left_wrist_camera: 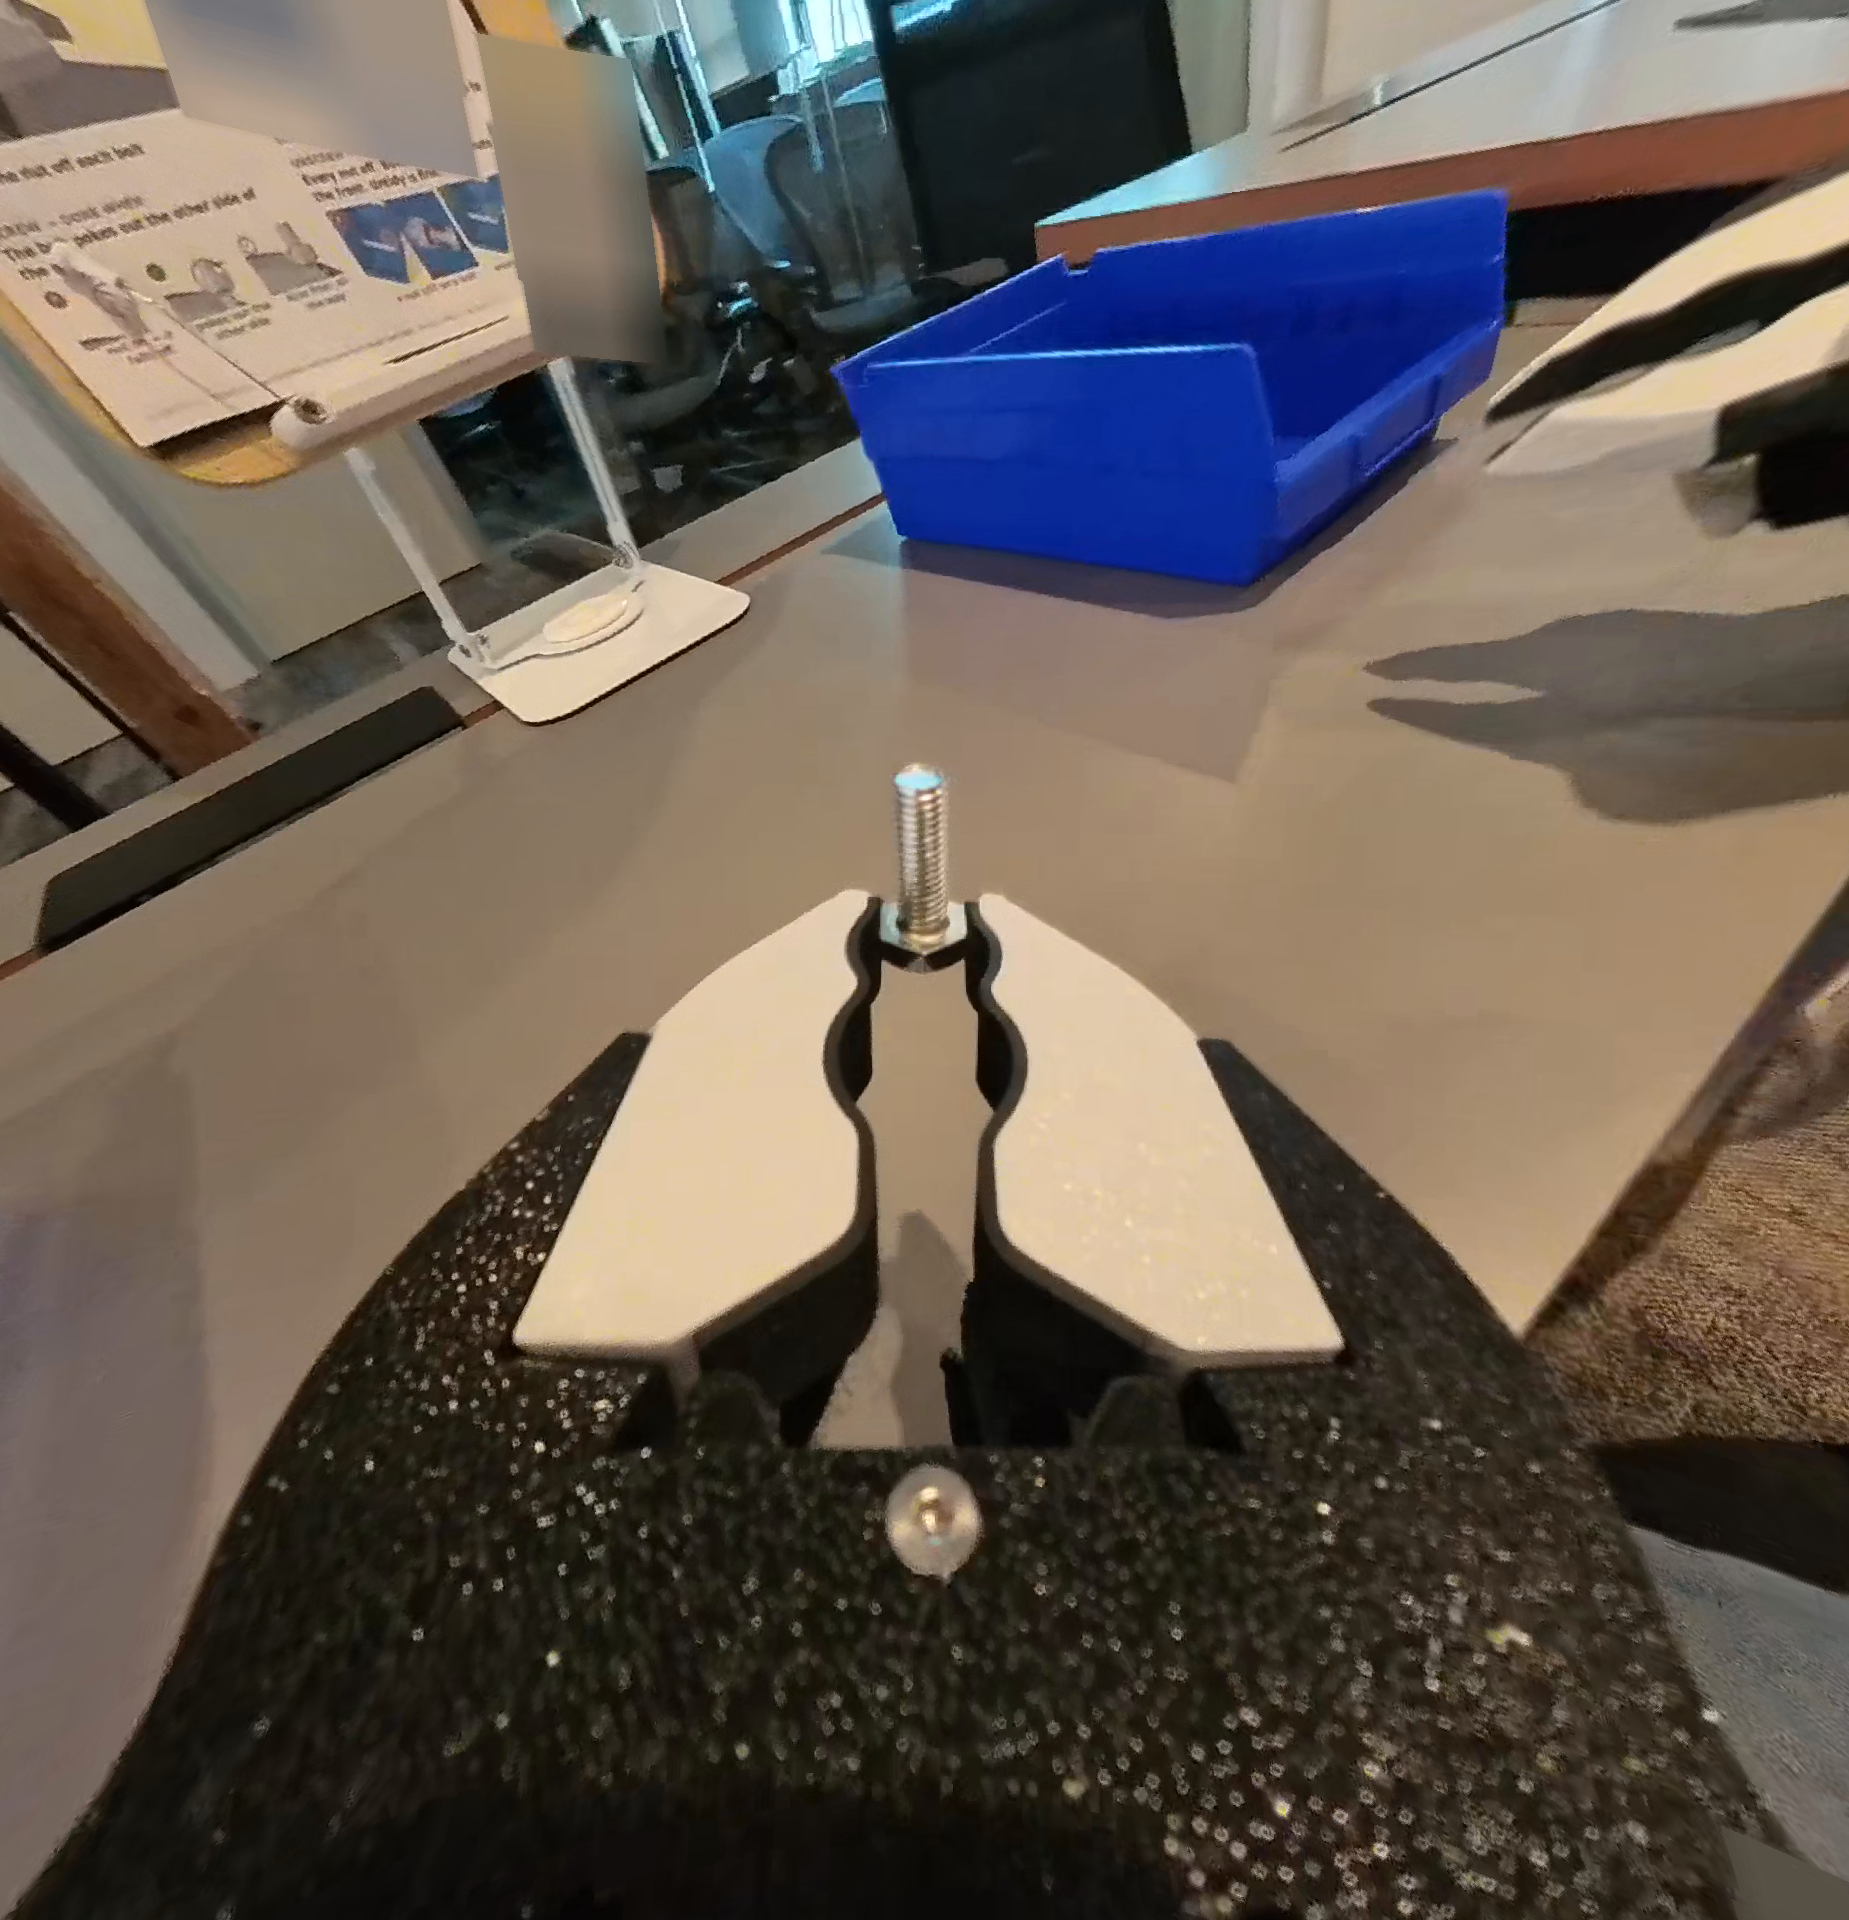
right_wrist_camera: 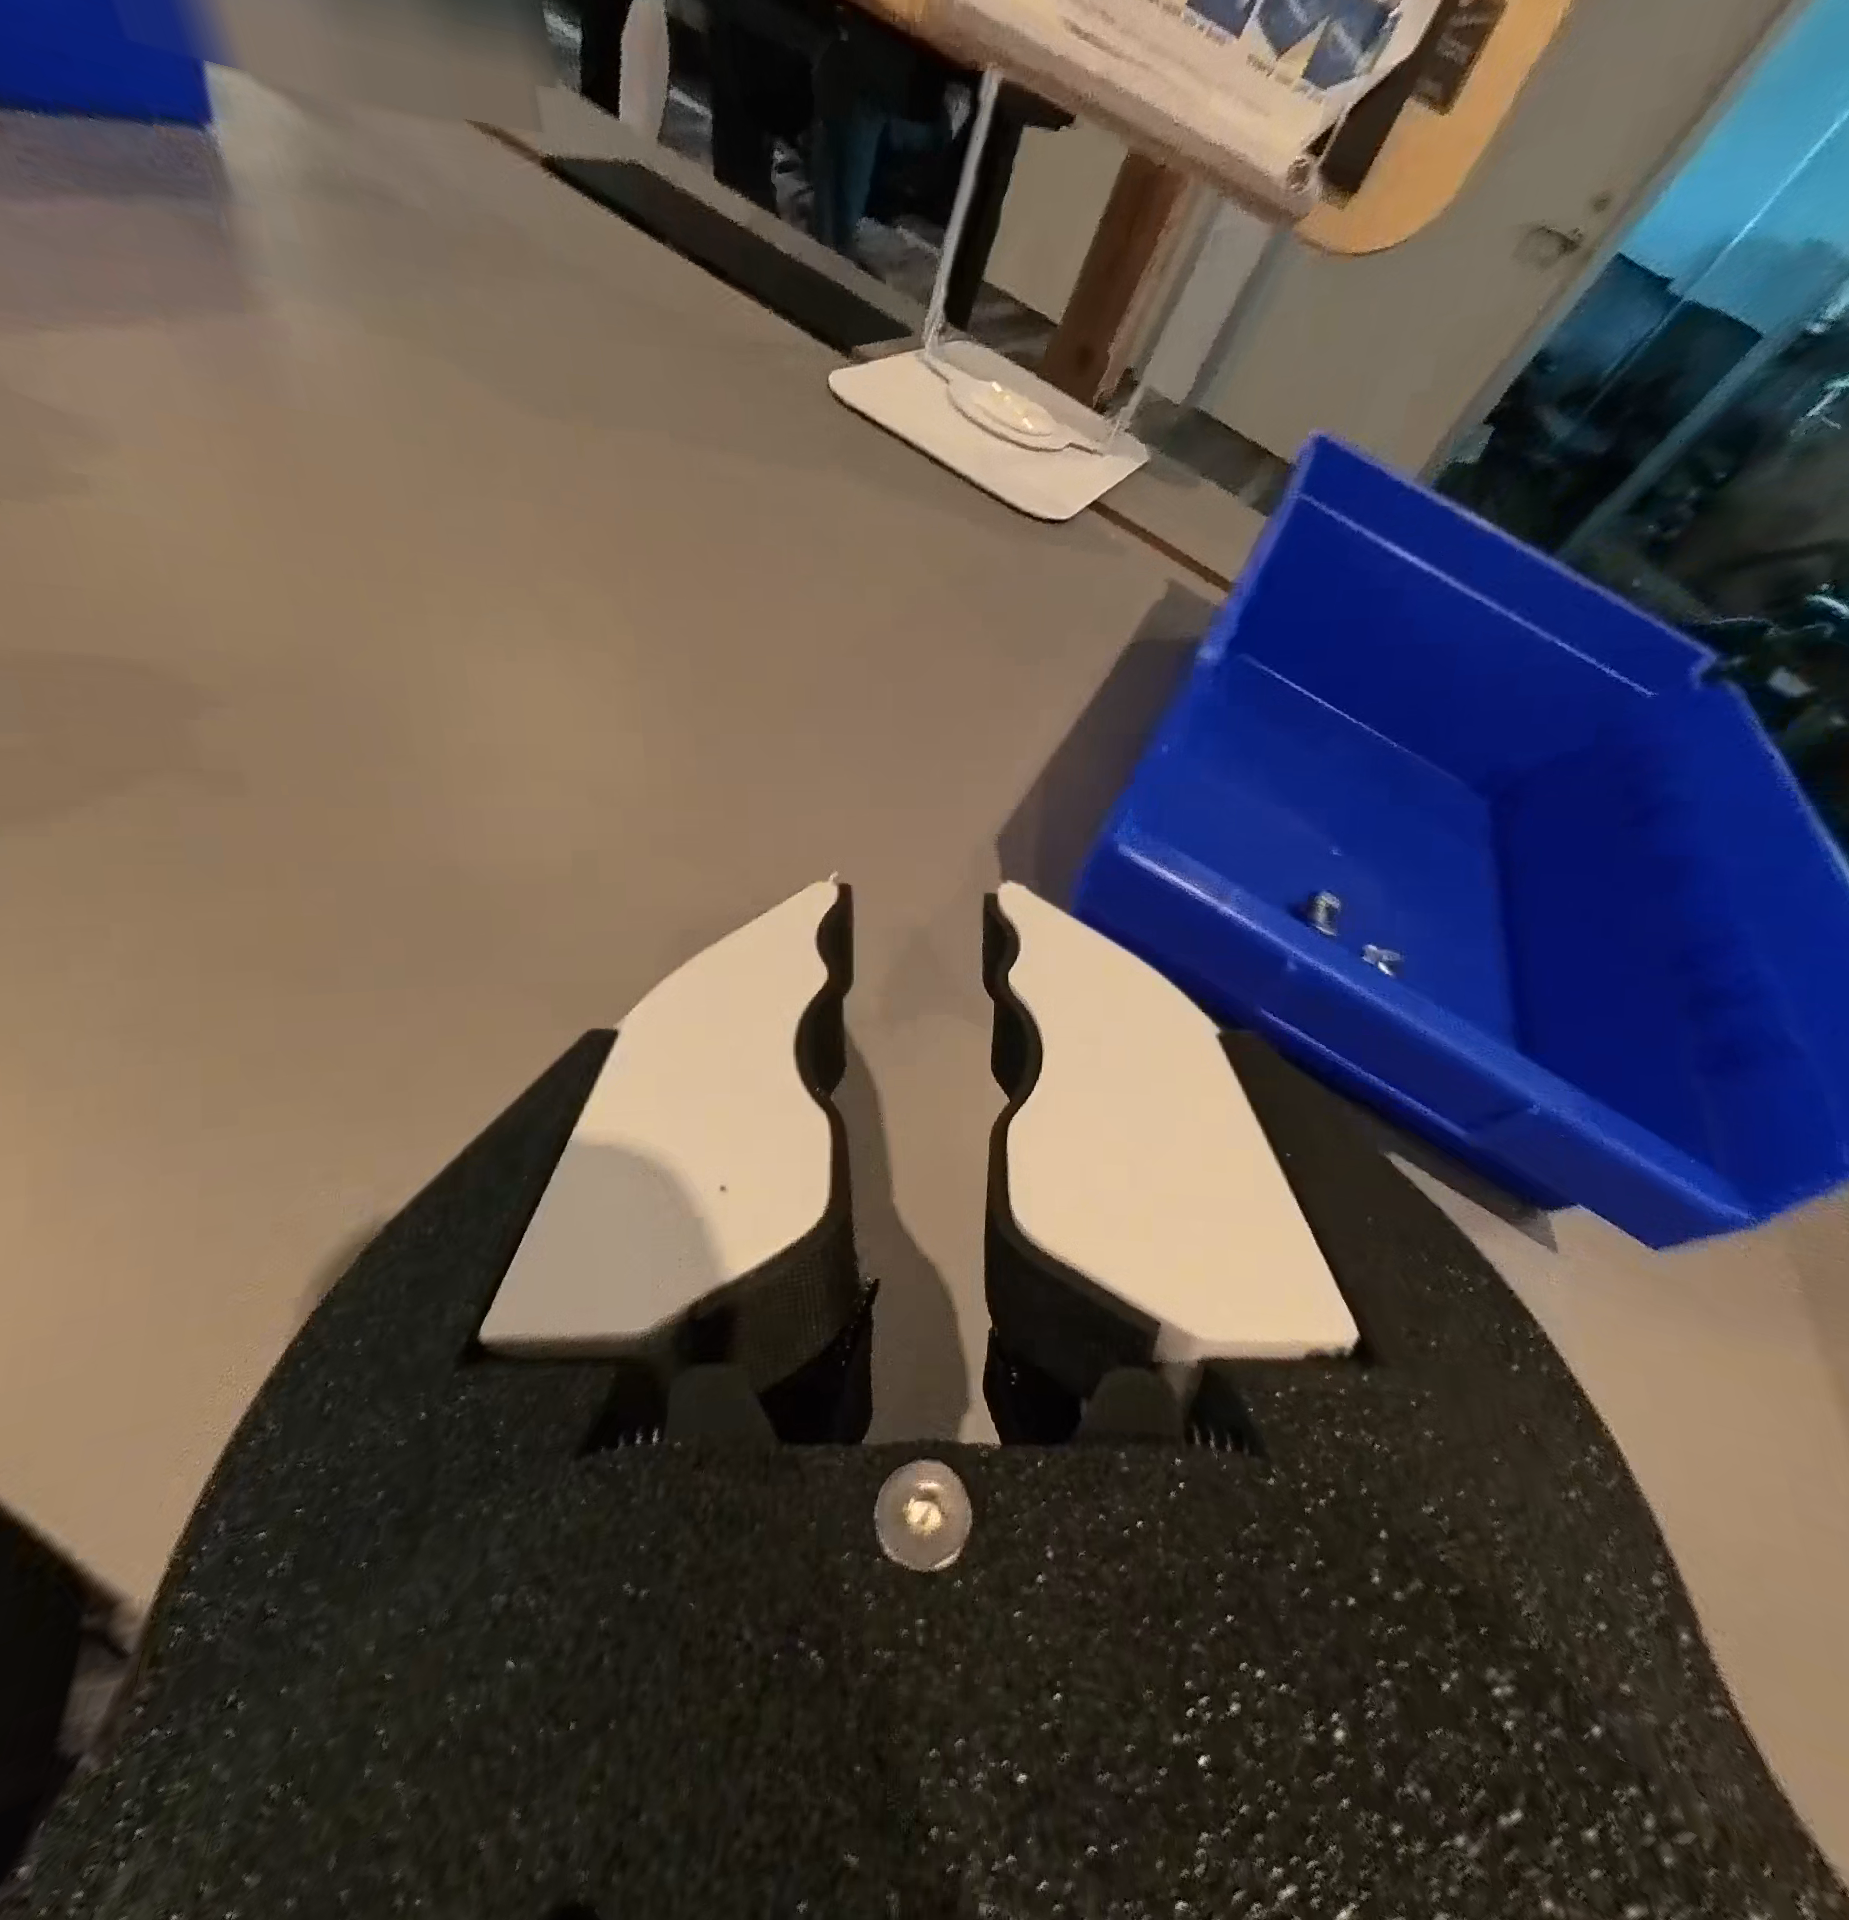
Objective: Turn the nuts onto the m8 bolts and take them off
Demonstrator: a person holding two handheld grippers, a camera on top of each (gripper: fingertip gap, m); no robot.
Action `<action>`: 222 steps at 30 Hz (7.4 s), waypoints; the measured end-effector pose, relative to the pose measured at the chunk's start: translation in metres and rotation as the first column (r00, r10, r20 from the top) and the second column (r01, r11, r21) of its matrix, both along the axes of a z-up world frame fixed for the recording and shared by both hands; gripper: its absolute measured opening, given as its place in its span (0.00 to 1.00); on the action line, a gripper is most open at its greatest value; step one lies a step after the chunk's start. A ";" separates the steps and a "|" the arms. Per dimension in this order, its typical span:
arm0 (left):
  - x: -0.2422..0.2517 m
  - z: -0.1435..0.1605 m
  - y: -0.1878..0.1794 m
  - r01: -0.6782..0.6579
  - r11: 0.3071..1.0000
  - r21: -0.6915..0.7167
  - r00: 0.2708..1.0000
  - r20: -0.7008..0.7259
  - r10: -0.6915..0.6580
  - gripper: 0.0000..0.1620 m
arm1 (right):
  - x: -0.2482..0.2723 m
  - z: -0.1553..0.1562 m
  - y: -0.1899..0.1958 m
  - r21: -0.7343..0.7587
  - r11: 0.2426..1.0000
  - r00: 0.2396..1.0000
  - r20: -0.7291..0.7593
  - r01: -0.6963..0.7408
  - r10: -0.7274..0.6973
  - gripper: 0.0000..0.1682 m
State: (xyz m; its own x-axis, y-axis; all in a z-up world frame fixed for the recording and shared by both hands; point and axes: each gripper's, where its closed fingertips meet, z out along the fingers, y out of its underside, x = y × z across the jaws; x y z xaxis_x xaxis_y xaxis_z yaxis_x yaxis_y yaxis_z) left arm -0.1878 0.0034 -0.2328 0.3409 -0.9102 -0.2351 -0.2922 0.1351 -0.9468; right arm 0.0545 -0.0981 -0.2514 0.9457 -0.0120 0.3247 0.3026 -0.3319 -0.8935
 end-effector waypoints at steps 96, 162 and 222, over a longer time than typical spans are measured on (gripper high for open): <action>0.242 0.002 0.305 0.019 0.999 0.044 0.977 0.210 -0.027 0.09 | 0.098 -0.005 0.350 0.159 0.958 0.971 -0.008 0.238 -0.240 0.16; 0.242 0.003 0.326 -0.068 0.997 -0.023 0.966 0.247 0.072 0.09 | 0.108 0.010 0.360 0.258 0.938 0.972 -0.082 0.233 -0.219 0.15; 0.149 -0.081 0.180 0.018 0.967 -0.255 0.944 -0.314 -0.101 0.09 | -0.018 0.004 0.238 0.161 0.980 0.974 -0.207 0.121 -0.086 0.18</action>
